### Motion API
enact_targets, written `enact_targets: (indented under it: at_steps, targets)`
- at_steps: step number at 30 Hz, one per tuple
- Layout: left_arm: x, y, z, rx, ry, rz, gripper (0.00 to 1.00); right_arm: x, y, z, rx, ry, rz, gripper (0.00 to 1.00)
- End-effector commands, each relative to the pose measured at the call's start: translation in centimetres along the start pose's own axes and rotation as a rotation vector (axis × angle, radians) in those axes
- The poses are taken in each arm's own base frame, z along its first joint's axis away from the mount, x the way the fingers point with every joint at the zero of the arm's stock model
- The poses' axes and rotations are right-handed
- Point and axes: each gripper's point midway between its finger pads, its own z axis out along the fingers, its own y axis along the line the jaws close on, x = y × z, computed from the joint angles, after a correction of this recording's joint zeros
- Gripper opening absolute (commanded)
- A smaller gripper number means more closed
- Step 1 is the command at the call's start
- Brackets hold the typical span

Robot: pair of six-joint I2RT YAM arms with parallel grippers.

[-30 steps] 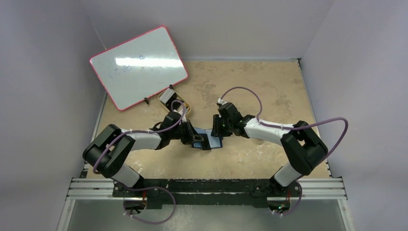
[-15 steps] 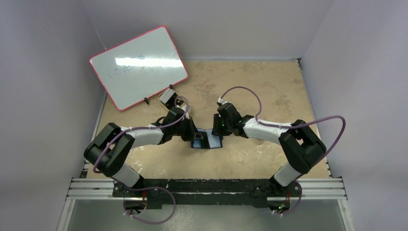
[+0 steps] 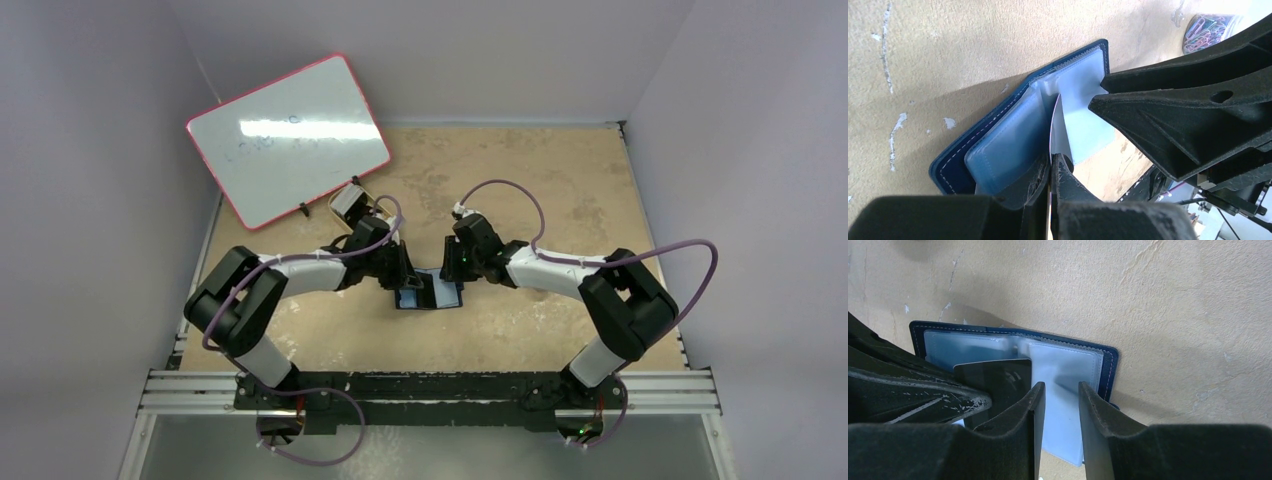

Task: Put the credit cards into the card holder
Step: Insert the credit card into the card holder.

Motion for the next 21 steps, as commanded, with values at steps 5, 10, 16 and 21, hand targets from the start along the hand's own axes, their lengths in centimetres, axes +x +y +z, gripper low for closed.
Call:
enact_targets:
  at_steps: [5,10,16,21]
  targets:
    - [0.2,1.4,1.0,-0.043,0.006,0.011,0.00,3.8,-2.9,0.6,0.086,0.109,0.003,0.34]
    - [-0.6,2.0,1.1,-0.088,-0.024,0.008,0.00,3.6,-2.7,0.6,0.078,0.103,0.003,0.34]
    - [-1.0,1.6,1.5,-0.052,-0.078,-0.050,0.00,4.2,-2.8,0.7,0.072,0.115,0.014,0.34]
    - [-0.6,2.5,0.9,-0.091,-0.103,-0.122,0.00,4.2,-2.8,0.8,0.069,0.110,0.019,0.34]
